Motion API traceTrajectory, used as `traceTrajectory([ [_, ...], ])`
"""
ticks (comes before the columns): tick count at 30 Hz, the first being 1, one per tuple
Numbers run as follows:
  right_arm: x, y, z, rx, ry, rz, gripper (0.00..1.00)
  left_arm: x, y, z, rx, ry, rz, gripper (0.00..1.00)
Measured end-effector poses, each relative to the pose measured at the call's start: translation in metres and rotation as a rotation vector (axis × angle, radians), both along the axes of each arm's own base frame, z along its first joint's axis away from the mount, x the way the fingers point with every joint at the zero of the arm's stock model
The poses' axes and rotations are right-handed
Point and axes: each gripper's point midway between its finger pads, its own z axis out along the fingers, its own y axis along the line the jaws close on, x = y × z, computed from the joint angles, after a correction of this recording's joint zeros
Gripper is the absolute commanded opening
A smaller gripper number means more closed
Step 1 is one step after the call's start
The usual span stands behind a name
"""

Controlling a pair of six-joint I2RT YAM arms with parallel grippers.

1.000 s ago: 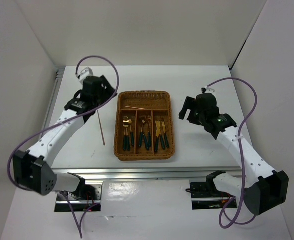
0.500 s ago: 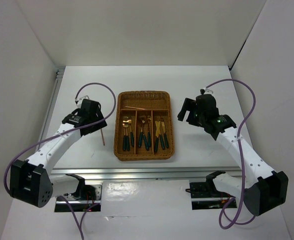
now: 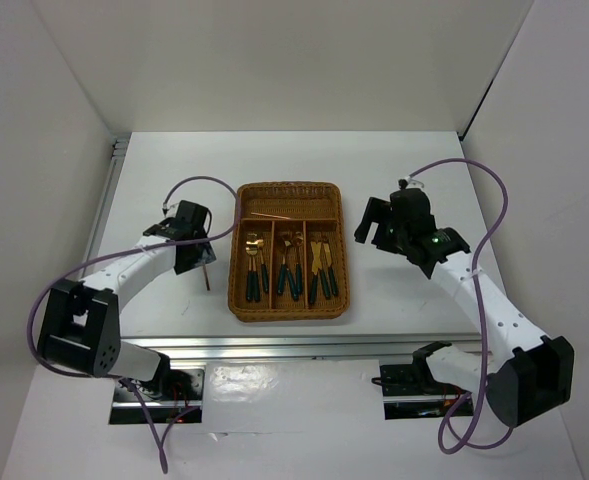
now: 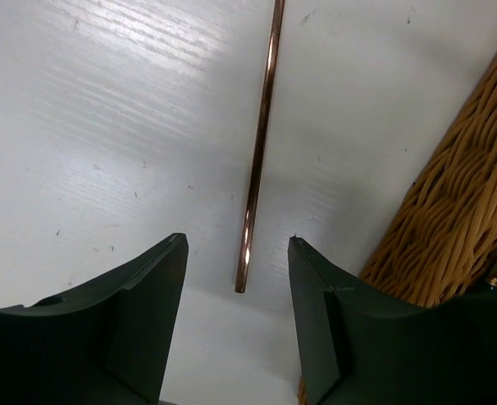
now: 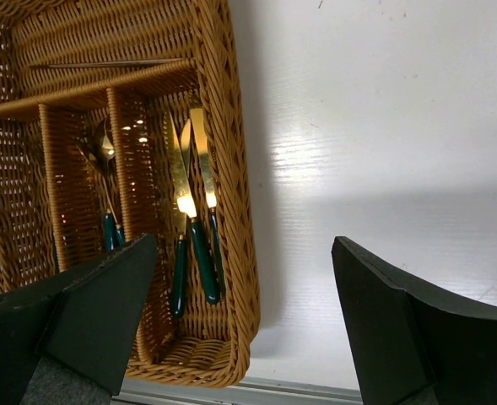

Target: Sort the eating utensils into containers

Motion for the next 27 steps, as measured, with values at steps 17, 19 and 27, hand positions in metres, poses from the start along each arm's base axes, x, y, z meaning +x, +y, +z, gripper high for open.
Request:
traceTrajectory([
  [17,0.001,0.0,-0.011,-0.014,0.03,-0.003,0.92,0.014,0.006,-0.032,0.006,0.046,-0.018,0.59],
  [19,0.001,0.0,-0.011,-0.014,0.031,-0.003,0.92,0.015,0.006,-0.034,0.008,0.051,-0.02,0.59],
  [27,0.001,-0.001,-0.015,-0.021,0.042,-0.006,0.92,0.017,0.007,-0.046,0.019,0.08,-0.023,0.52],
])
